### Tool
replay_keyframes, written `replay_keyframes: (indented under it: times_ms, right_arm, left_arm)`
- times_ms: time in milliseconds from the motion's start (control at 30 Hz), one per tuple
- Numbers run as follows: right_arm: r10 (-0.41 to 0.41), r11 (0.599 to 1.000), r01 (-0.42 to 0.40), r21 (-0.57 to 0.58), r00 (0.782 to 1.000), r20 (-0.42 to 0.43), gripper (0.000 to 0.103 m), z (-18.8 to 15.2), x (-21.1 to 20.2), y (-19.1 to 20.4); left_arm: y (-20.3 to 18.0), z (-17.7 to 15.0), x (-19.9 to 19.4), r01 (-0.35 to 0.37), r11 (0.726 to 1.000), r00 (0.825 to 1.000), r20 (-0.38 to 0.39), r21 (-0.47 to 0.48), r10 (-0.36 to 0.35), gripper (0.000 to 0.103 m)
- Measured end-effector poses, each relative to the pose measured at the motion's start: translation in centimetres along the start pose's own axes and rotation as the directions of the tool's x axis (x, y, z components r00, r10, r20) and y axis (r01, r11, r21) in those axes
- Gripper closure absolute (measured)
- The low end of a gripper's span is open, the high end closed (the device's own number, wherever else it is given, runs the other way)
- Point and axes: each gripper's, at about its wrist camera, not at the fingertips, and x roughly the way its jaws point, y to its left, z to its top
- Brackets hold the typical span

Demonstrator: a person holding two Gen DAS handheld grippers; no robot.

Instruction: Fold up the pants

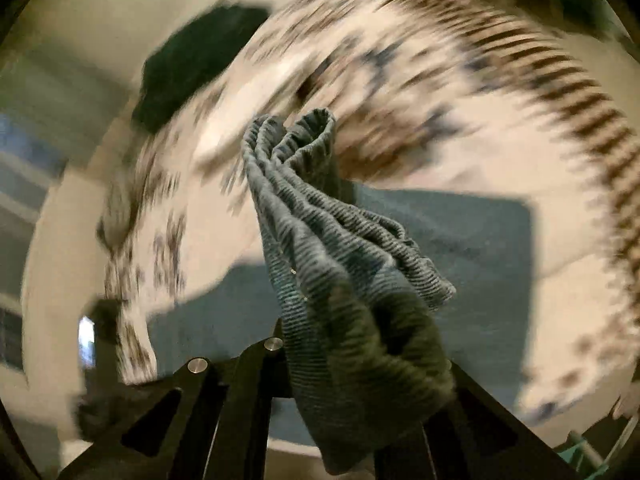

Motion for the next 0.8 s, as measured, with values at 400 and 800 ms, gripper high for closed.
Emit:
replay_keyframes:
  times_ms: [400, 800]
  right_arm:
    - [-0.148, 0.956, 0.045, -0.289, 0.928, -0.343, 0.055, -6.1, 13.9, 10.1]
    - [0.026, 0.981, 0.026, 0.194, 0.964, -0.263, 0.034, -2.3, 5.8, -2.3]
  left_arm:
    - [16.2, -3.3, 0.0, -0.002, 0.987, 1.0, -0.017, -0.159, -0.001, 0.0]
    - [8.2, -0.7, 2.2, 0.28, 0.954, 0.956, -0.064, -0.111, -0.288, 0.0]
